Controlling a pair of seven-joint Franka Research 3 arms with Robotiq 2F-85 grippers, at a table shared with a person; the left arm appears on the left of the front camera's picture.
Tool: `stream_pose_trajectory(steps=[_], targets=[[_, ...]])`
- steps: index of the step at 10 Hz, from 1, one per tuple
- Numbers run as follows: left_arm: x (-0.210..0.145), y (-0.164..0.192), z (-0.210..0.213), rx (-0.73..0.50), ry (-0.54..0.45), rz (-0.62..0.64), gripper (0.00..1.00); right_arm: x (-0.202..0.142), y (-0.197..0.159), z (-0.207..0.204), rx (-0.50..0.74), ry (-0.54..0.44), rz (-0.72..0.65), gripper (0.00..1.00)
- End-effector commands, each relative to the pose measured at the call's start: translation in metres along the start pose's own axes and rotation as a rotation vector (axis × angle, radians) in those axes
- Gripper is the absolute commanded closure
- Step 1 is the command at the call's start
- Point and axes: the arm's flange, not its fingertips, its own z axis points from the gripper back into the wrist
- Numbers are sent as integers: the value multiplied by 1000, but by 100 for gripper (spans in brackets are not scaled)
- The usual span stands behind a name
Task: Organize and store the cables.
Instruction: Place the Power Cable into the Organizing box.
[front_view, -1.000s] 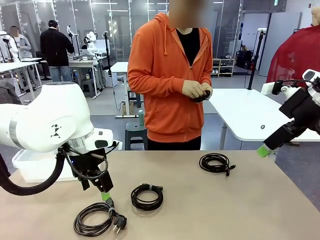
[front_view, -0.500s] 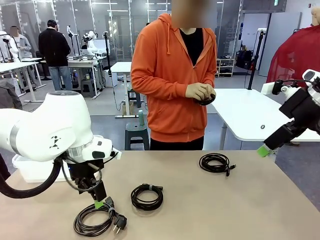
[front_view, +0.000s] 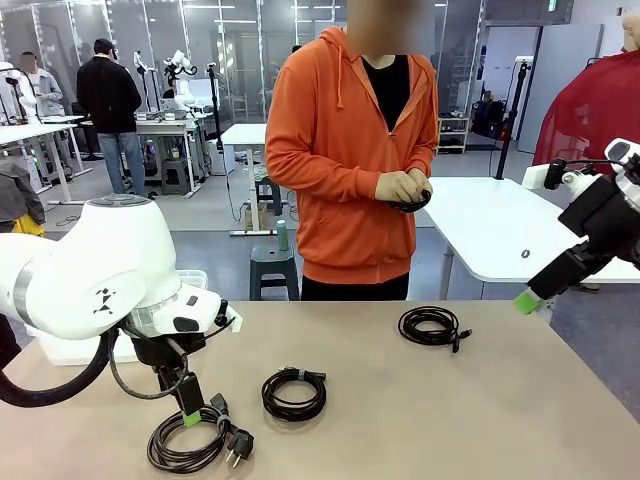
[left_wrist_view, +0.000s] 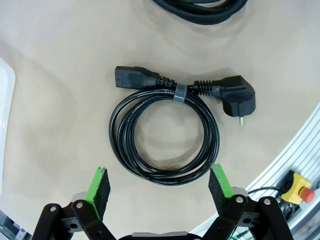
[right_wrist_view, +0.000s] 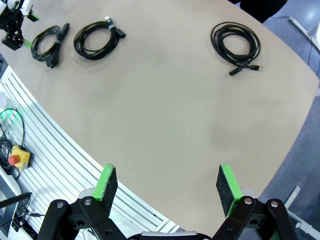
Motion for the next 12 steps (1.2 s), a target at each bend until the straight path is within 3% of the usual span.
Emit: stream_pose_trajectory(steps=[1, 6, 8, 10, 12], targets=[[3, -1, 5, 1, 15, 29, 0, 4, 0, 1, -3, 12, 2, 0], [1, 0, 1, 0, 0, 20, 0, 4, 0, 1, -3, 12, 2, 0], [24, -19, 2, -134, 2, 285, 0, 4, 0, 1, -3, 12, 2, 0], [28, -19, -10, -110, -7, 564, 0, 4, 0, 1, -3, 12, 2, 0], [47, -27, -19, -19, 10, 729, 0, 4, 0, 1, -3, 12, 2, 0]])
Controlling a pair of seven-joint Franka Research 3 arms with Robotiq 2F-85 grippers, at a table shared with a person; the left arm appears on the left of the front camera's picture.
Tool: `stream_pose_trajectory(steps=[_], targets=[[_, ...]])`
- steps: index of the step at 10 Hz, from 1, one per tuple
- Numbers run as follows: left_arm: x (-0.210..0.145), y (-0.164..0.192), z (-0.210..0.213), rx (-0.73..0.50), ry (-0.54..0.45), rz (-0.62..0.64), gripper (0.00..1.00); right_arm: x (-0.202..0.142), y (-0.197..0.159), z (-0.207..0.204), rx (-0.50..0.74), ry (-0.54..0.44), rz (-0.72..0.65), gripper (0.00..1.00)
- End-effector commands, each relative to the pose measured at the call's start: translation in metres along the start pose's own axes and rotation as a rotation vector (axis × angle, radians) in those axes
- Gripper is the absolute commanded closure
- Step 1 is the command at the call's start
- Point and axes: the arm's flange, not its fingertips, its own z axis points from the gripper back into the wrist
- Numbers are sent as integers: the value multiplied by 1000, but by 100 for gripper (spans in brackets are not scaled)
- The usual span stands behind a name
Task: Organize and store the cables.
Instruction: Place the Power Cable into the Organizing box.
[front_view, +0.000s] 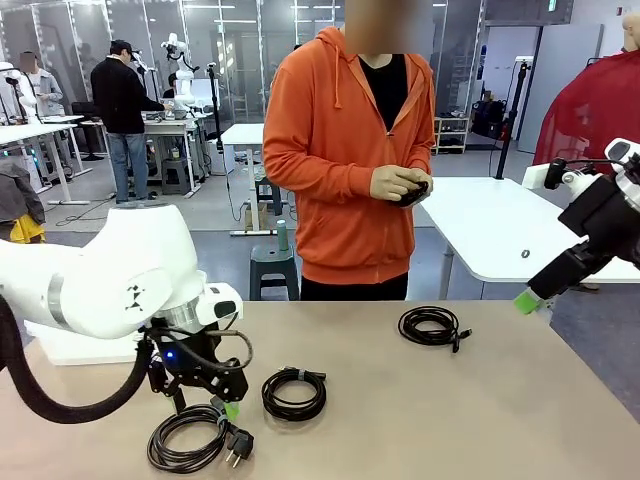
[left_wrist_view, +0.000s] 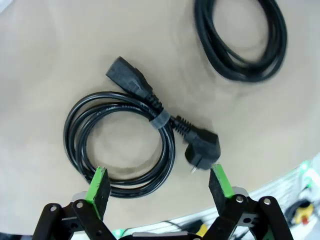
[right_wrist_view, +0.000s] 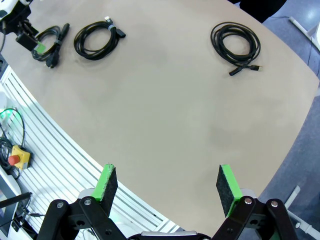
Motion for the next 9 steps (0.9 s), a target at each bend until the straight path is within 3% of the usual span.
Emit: stream_pose_trajectory(steps=[1, 2, 4, 5, 9], targets=[[12, -18, -7, 102, -97, 201, 0, 3, 0, 1, -3, 12, 2, 0], [12, -24, -8, 86, -107, 307, 0, 3, 0, 1, -3, 12, 2, 0], [25, -41, 0, 126, -65, 386, 0, 3, 0, 1, -3, 12, 2, 0], [7, -16, -4, 55, -95, 294, 0, 3, 0, 1, -3, 12, 2, 0], [10, -22, -3, 78, -94, 320, 0, 3, 0, 1, -3, 12, 2, 0]])
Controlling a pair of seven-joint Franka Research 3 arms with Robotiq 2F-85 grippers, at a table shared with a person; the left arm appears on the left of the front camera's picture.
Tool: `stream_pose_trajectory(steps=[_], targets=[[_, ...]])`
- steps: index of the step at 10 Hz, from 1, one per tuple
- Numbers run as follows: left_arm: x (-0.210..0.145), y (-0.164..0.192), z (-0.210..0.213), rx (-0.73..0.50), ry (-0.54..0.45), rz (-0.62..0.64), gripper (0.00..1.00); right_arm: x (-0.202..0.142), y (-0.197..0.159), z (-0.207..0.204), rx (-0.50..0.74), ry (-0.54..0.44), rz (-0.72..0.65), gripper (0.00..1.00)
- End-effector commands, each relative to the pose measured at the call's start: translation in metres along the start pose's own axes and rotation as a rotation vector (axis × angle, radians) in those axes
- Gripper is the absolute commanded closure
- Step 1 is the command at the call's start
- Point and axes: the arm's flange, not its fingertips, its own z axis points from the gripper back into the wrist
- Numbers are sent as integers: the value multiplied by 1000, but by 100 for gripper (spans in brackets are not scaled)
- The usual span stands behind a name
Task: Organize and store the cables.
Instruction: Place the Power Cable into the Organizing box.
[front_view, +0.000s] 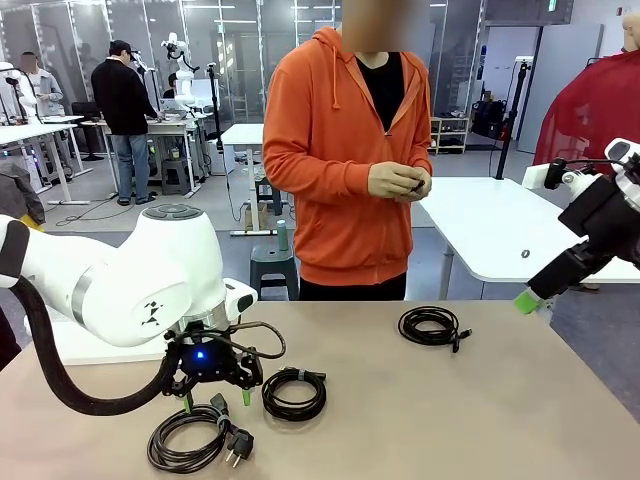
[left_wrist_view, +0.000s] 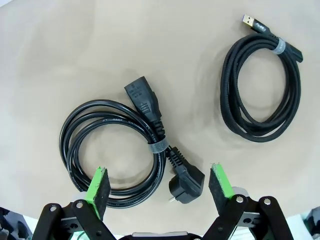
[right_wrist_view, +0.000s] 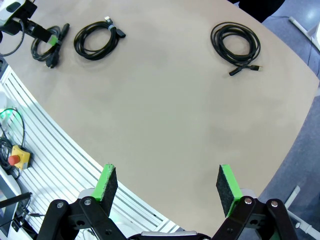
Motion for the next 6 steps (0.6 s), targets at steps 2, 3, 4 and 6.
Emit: stream_pose_trajectory(steps=[2, 3, 4, 6], targets=[[-9, 12, -15, 23, 8, 133, 0, 3, 0, 0, -3, 12, 2, 0], [-8, 20, -22, 41, 18, 163, 0, 3, 0, 0, -3, 12, 2, 0], [-4, 24, -30, 52, 47, 190, 0, 3, 0, 0, -3, 12, 2, 0], [12, 9, -34, 9, 4, 260, 0, 3, 0, 0, -3, 12, 2, 0]])
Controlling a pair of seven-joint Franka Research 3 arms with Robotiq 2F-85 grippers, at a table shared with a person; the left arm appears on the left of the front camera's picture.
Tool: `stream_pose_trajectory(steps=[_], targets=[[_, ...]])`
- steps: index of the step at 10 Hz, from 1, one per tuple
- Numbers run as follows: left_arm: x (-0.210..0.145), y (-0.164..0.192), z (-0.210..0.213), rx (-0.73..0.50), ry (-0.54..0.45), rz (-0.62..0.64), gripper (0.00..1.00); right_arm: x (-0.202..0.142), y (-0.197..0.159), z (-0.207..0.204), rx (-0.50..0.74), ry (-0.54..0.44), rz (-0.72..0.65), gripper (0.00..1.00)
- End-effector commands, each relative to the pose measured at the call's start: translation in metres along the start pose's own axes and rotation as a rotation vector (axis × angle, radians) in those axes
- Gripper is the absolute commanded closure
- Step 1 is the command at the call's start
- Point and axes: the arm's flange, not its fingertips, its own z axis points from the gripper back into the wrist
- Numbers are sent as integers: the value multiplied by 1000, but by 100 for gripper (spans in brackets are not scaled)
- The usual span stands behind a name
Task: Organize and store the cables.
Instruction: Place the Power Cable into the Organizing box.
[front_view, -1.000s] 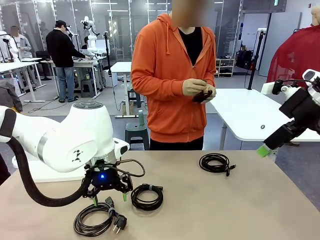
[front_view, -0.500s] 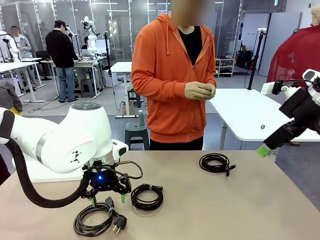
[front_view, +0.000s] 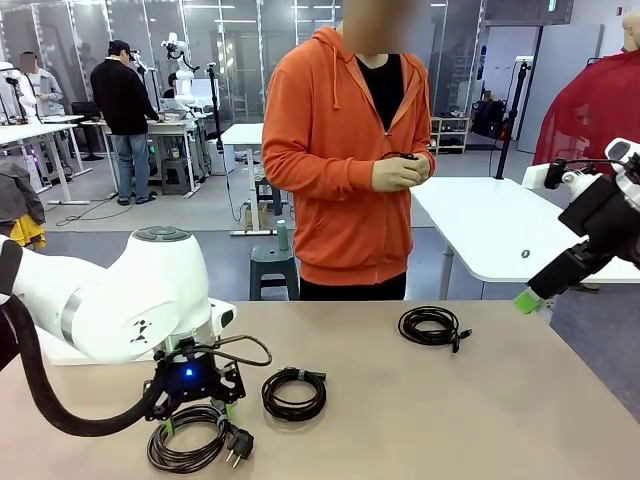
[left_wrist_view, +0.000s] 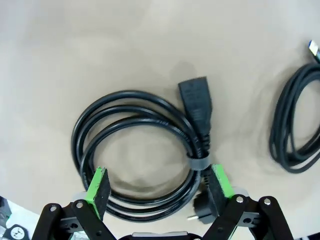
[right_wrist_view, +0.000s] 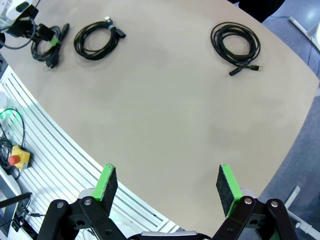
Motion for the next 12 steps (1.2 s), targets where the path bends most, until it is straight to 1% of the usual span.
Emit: stream_pose_trajectory(steps=[1, 2, 3, 4, 6, 8, 9, 11, 12], targets=[[10, -26, -1, -58, -46, 60, 0, 3, 0, 0, -3, 12, 2, 0], [13, -34, 2, -80, -56, 61, 0, 3, 0, 0, -3, 12, 2, 0], [16, -46, 5, -73, -59, 62, 0, 3, 0, 0, -3, 12, 2, 0], [17, -56, 3, -46, -37, 56, 0, 3, 0, 0, -3, 12, 2, 0], [23, -78, 9, -46, -21, 68, 0, 3, 0, 0, -3, 12, 2, 0], [23, -89, 11, -2, 10, 81, 0, 3, 0, 0, -3, 12, 2, 0], [22, -102, 18, 36, 40, 94, 0, 3, 0, 0, -3, 12, 2, 0], [11, -107, 41, 56, 20, 82, 0, 3, 0, 0, -3, 12, 2, 0], [9, -105, 42, 78, 30, 92, 0, 3, 0, 0, -3, 12, 2, 0]])
